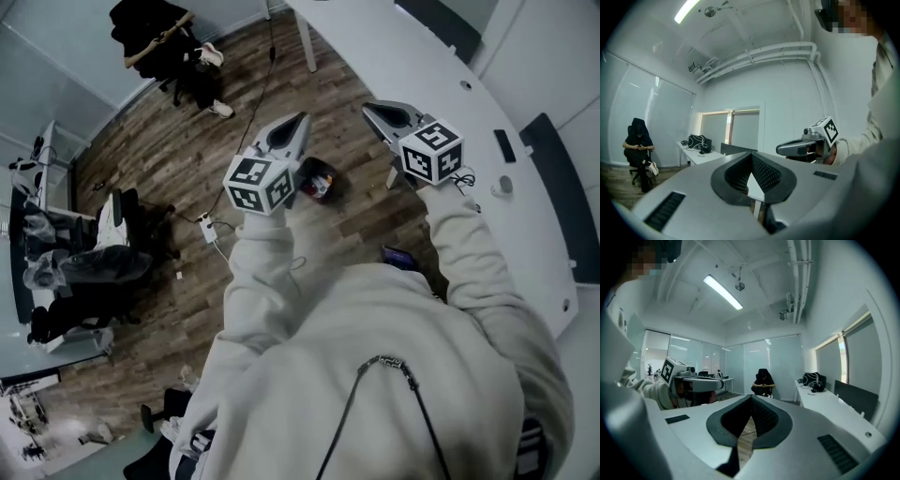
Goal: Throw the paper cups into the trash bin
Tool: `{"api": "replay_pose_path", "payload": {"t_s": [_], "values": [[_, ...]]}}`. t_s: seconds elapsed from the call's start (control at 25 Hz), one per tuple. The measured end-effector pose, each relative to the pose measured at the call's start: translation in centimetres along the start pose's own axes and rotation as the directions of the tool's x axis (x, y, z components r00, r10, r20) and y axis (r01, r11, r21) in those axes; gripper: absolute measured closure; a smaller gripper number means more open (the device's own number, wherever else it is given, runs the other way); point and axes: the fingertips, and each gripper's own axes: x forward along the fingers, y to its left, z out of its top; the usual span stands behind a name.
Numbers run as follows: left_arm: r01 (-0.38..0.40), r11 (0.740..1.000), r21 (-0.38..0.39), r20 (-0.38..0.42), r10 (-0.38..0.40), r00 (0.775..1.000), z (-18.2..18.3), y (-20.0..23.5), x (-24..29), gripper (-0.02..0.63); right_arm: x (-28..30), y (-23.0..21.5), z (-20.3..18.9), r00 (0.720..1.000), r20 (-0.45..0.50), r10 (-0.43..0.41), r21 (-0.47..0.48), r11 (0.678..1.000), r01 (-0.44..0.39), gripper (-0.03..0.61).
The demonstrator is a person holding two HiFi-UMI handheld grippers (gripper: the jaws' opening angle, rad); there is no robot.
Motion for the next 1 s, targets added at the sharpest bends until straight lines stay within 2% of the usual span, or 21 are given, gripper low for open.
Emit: {"api": "replay_pose_path", "payload": {"t_s": [0.08,0.16,0.28,0.36,0.4,0.48,0.56,0.64,0.68,0.72,0.76,0.8,0.84,0.88,0.92,0.96,1.0], "values": [[0.077,0.997,0.011,-0.008,-0.077,0.997,-0.3,-1.1,2.9,0.618,-3.0,-3.2,-0.8,0.996,0.002,-0.087,0.034,0.996,0.087,0.56],[0.202,0.978,0.052,-0.045,-0.199,0.979,-1.1,-3.4,6.7,0.618,-7.1,-6.5,-1.5,0.979,0.001,-0.202,0.059,0.978,0.202,0.56],[0.33,0.943,0.049,-0.092,-0.324,0.941,-2.3,-6.5,11.8,0.618,-14.6,-9.8,-3.6,0.933,-0.028,-0.359,0.094,0.928,0.36,0.56],[0.415,0.909,0.045,-0.091,-0.41,0.908,-2.0,-10.2,15.3,0.618,-20.6,-11.5,-4.7,0.884,-0.04,-0.465,0.118,0.877,0.466,0.56],[0.471,0.881,0.045,-0.088,-0.466,0.88,-1.9,-13.1,17.0,0.618,-24.1,-12.0,-5.3,0.85,-0.044,-0.525,0.133,0.84,0.526,0.56],[0.593,0.804,0.046,-0.083,-0.589,0.804,-1.9,-19.9,20.0,0.618,-31.4,-12.4,-6.2,0.766,-0.047,-0.641,0.16,0.752,0.639,0.56],[0.682,0.729,0.055,-0.1,-0.676,0.73,-2.5,-26.0,22.0,0.618,-37.9,-12.1,-7.5,0.693,-0.054,-0.719,0.178,0.676,0.715,0.56],[0.728,0.684,0.05,-0.112,-0.72,0.685,-3.0,-30.9,23.6,0.618,-44.0,-12.0,-9.1,0.626,-0.062,-0.778,0.205,0.604,0.77,0.56],[0.742,0.669,0.048,-0.113,-0.735,0.669,-3.1,-33.0,24.3,0.618,-47.0,-12.1,-9.6,0.581,-0.054,-0.812,0.22,0.558,0.8,0.56],[0.754,0.655,0.049,-0.113,-0.746,0.656,-3.1,-35.0,24.9,0.618,-50.4,-12.2,-9.7,0.515,-0.031,-0.857,0.232,0.495,0.837,0.56],[0.764,0.644,0.05,-0.113,-0.756,0.645,-3.0,-36.7,25.2,0.618,-54.0,-12.2,-9.3,0.423,0.01,-0.906,0.245,0.412,0.878,0.56],[0.772,0.634,0.05,-0.115,-0.764,0.635,-3.0,-38.3,25.4,0.618,-57.6,-12.2,-8.8,0.315,0.054,-0.948,0.265,0.318,0.91,0.56],[0.779,0.625,0.049,-0.118,-0.771,0.626,-3.0,-39.6,25.5,0.618,-60.8,-12.1,-8.5,0.221,0.085,-0.971,0.295,0.237,0.926,0.56],[0.783,0.62,0.049,-0.122,-0.774,0.621,-2.9,-40.6,25.6,0.618,-63.1,-12.1,-8.3,0.17,0.1,-0.98,0.325,0.194,0.926,0.56],[0.783,0.619,0.051,-0.122,-0.775,0.62,-2.8,-41.4,25.7,0.618,-64.2,-12.3,-8.3,0.169,0.105,-0.98,0.346,0.195,0.918,0.56],[0.781,0.623,0.054,-0.118,-0.772,0.624,-2.5,-41.9,25.8,0.618,-64.3,-12.7,-8.2,0.201,0.108,-0.974,0.354,0.227,0.907,0.56],[0.776,0.629,0.057,-0.111,-0.768,0.631,-2.3,-42.4,26.0,0.618,-63.6,-13.0,-8.1,0.249,0.111,-0.962,0.349,0.272,0.897,0.56]]}}
